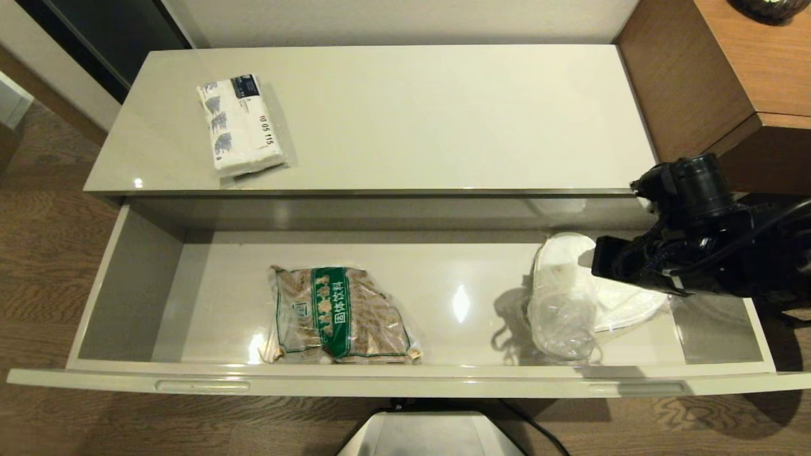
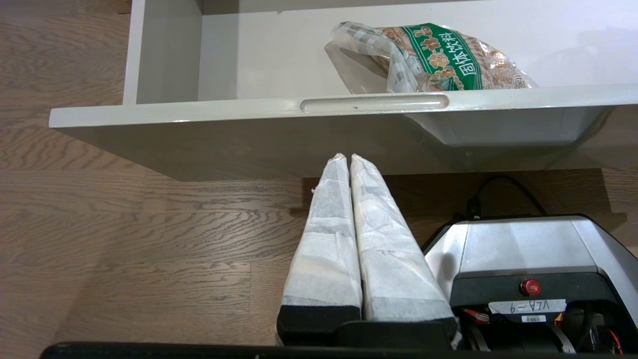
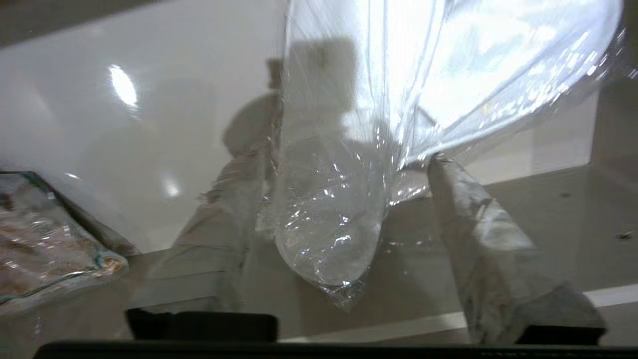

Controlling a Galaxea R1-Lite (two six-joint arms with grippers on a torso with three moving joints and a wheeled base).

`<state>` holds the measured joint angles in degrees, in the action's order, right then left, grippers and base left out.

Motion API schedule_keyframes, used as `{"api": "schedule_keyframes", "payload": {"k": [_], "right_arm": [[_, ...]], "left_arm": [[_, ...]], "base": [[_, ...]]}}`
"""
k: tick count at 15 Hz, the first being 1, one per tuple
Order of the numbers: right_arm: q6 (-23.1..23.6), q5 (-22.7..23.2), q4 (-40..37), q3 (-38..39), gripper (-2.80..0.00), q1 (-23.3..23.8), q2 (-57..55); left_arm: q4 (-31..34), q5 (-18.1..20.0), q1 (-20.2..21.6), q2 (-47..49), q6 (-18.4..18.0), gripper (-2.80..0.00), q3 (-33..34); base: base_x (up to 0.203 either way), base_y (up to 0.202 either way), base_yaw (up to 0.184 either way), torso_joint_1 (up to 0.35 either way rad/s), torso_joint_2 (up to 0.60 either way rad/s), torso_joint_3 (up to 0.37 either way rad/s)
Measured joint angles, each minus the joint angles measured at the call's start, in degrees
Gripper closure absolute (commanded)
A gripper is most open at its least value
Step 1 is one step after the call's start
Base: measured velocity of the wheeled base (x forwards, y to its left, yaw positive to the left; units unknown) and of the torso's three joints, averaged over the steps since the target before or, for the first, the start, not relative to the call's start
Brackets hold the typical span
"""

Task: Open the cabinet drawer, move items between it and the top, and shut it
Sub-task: Put the disposable slippers in the drawer, then pick up the tissue on the table

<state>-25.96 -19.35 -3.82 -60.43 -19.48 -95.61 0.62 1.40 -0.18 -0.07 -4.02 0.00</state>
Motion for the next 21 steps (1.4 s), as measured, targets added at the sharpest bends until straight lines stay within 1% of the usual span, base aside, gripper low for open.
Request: {"api": "schedule_keyframes", "payload": {"k": [2,4,5,6,7,9,12,14,17,18,19,20,21], "right_arm": [[1.6,1.9,-3.7,-2.3,-2.80,-0.4,3.4],[3.5,6.3,-7.7,-3.5,-2.80,-2.1,7.1],[4.1,7.7,-9.0,-3.4,-2.80,-3.2,8.7],[4.2,8.0,-9.4,-3.0,-2.80,-3.8,9.9],[4.2,7.8,-9.9,-2.5,0.00,-4.2,11.0],[3.9,6.9,-12.9,-1.4,0.00,-4.7,14.8],[2.1,3.0,-23.0,-1.8,0.00,-4.8,24.6],[0.8,-0.2,-34.6,-4.7,0.00,-3.4,33.4],[-0.2,-1.8,-54.4,-9.8,0.00,0.6,48.3],[0.1,-1.4,-60.7,-11.0,0.00,2.7,52.7],[1.5,0.0,-66.9,-12.0,0.00,6.0,57.1],[4.4,2.6,-72.1,-12.6,0.00,9.3,61.4],[8.0,5.7,-75.7,-12.4,0.00,12.5,65.1]], "left_arm": [[0.0,0.0,0.0,0.0,0.0,0.00,0.0],[0.0,0.0,0.0,0.0,0.0,0.00,0.0],[0.0,0.0,0.0,0.0,0.0,0.00,0.0],[0.0,0.0,0.0,0.0,0.0,0.00,0.0],[0.0,0.0,0.0,0.0,0.0,0.00,0.0],[0.0,0.0,0.0,0.0,0.0,0.00,0.0],[0.0,0.0,0.0,0.0,0.0,0.00,0.0],[0.0,0.0,0.0,0.0,0.0,0.00,0.0],[0.0,0.0,0.0,0.0,0.0,0.00,0.0],[0.0,0.0,-0.1,0.0,0.0,0.00,0.0],[0.0,0.0,0.0,0.0,0.0,0.00,0.0],[0.0,0.0,0.0,0.0,0.0,0.00,0.0],[0.0,0.0,0.0,0.0,0.0,0.00,0.0]], "base": [[0.000,0.000,0.000,0.000,0.00,0.000],[0.000,0.000,0.000,0.000,0.00,0.000],[0.000,0.000,0.000,0.000,0.00,0.000],[0.000,0.000,0.000,0.000,0.00,0.000],[0.000,0.000,0.000,0.000,0.00,0.000],[0.000,0.000,0.000,0.000,0.00,0.000],[0.000,0.000,0.000,0.000,0.00,0.000],[0.000,0.000,0.000,0.000,0.00,0.000],[0.000,0.000,0.000,0.000,0.00,0.000],[0.000,0.000,0.000,0.000,0.00,0.000],[0.000,0.000,0.000,0.000,0.00,0.000],[0.000,0.000,0.000,0.000,0.00,0.000],[0.000,0.000,0.000,0.000,0.00,0.000]]}}
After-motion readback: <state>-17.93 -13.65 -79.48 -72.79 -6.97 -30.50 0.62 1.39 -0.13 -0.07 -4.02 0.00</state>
